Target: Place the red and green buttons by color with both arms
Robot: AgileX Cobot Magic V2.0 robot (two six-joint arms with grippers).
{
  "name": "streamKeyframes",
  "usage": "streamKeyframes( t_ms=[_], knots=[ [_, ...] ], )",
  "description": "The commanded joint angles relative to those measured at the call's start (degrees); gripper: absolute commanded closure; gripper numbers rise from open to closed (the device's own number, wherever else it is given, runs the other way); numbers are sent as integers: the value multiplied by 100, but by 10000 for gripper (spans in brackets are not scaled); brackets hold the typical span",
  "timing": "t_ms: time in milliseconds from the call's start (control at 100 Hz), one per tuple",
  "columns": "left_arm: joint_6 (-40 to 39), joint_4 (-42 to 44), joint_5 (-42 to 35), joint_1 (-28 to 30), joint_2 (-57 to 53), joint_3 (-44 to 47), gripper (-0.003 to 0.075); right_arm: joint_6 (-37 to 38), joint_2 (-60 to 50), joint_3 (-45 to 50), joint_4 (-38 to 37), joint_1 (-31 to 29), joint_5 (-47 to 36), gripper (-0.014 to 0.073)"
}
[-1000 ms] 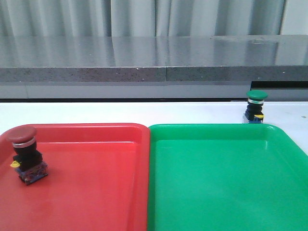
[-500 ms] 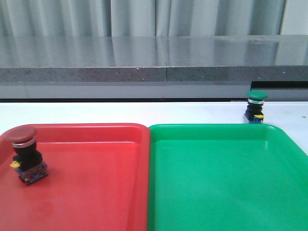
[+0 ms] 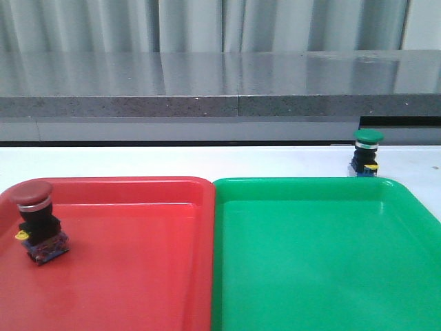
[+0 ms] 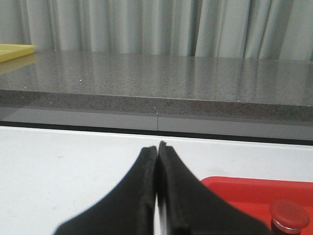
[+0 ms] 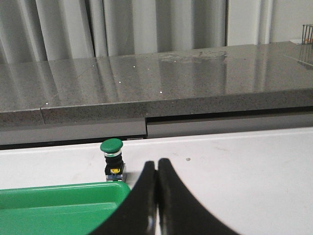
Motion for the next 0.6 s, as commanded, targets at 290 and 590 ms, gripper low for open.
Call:
streamKeyframes(
  t_ms=[290, 590],
  knots=[
    [-17, -24, -430, -9, -180, 69, 741, -40, 2120, -1977, -36, -39, -287, 657],
    [-17, -24, -430, -9, -180, 69, 741, -40, 3788, -3399, -36, -39, -287, 657]
  ],
)
